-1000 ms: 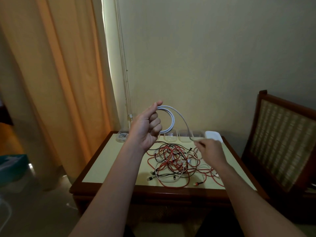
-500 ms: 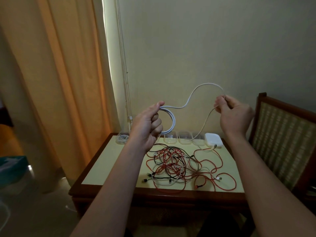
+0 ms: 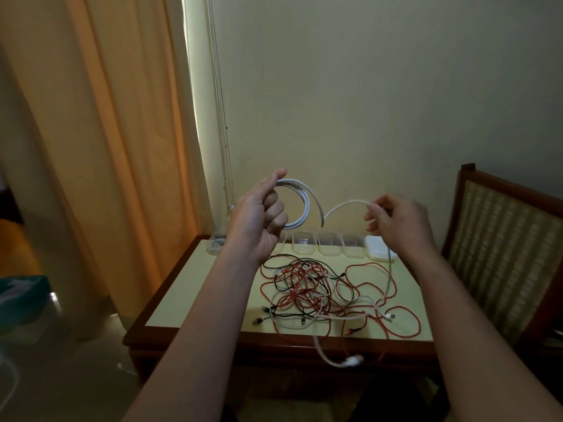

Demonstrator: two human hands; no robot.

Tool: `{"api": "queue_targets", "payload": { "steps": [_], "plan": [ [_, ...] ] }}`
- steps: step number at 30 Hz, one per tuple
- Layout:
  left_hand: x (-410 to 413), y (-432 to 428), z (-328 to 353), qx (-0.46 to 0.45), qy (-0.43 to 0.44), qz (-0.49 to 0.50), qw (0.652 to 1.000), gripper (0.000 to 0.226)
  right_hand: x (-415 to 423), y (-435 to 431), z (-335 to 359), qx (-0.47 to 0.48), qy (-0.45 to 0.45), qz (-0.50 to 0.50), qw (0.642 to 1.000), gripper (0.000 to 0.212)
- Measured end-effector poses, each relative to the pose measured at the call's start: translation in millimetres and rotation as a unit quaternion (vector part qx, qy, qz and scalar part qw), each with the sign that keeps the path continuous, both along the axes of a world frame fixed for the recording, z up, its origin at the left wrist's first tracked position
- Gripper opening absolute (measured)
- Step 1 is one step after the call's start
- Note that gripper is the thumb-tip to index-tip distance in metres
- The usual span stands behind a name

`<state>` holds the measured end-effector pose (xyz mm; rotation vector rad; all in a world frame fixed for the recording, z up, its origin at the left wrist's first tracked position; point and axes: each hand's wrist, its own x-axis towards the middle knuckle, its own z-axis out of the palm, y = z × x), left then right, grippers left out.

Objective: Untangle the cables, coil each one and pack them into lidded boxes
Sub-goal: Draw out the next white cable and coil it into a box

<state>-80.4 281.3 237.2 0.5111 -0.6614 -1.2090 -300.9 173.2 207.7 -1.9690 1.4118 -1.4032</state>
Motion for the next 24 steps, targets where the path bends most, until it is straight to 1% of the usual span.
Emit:
{"api": "queue_targets", "payload": {
  "steps": [4,6,7,8,9,10,11,12,13,14,15,16,18,20,22,24],
  "plan": [
    [8.1,2.6,10.2,-0.007,0.09,-0.009,0.996,0.026,-1.5,14.6,-11.2,0.055,0.065,0.011,0.996,0.02],
    [15.1,1.7,14.9,-0.006,0.136,-0.005,0.991,0.024,-2.0,20.1,-19.4,0.08,0.138,0.032,0.987,0.021],
    [18.0,1.1,16.8,-0.004,0.146,0.001,0.989,0.023,-1.7,22.9,-23.3,0.101,0.191,0.05,0.975,0.022],
    [19.9,0.8,18.1,0.001,0.145,0.008,0.989,0.023,-0.3,25.1,-26.7,0.122,0.238,0.07,0.961,0.023],
    [20.1,0.8,18.6,0.008,0.137,0.012,0.991,0.024,1.8,27.0,-29.3,0.132,0.26,0.089,0.952,0.024],
    [18.2,1.3,18.3,0.016,0.124,0.011,0.992,0.025,4.6,31.0,-30.1,0.132,0.246,0.11,0.954,0.027],
    [14.4,1.9,17.7,0.023,0.111,0.006,0.994,0.025,8.9,37.7,-28.8,0.14,0.189,0.142,0.962,0.032],
    [10.2,2.6,16.8,0.028,0.098,-0.001,0.995,0.025,15.5,46.5,-25.1,0.165,0.096,0.192,0.963,0.04],
    [5.3,3.1,15.7,0.032,0.086,-0.006,0.996,0.024,23.3,54.6,-20.4,0.203,-0.011,0.254,0.945,0.049],
    [0.9,3.6,15.0,0.035,0.077,-0.012,0.996,0.024,30.8,61.7,-15.4,0.245,-0.11,0.31,0.912,0.057],
    [-2.7,3.3,14.2,0.038,0.071,-0.017,0.997,0.025,37.2,67.3,-11.4,0.273,-0.181,0.346,0.879,0.062],
    [-4.9,2.8,13.5,0.041,0.069,-0.021,0.997,0.024,41.8,72.5,-7.4,0.287,-0.223,0.366,0.857,0.062],
    [-4.2,2.0,12.6,0.045,0.079,-0.022,0.996,0.024,45.3,80.7,-2.6,0.295,-0.259,0.388,0.834,0.05],
    [0.8,1.5,12.9,0.052,0.099,-0.022,0.994,0.025,43.0,82.3,-4.1,0.298,-0.273,0.388,0.828,0.034],
    [7.6,1.4,13.5,0.058,0.122,-0.018,0.991,0.025,39.9,76.6,-9.7,0.304,-0.284,0.362,0.834,0.024],
    [13.2,2.4,13.0,0.059,0.146,-0.008,0.987,0.026,37.5,68.8,-15.7,0.29,-0.271,0.319,0.861,0.017]
  ]
}}
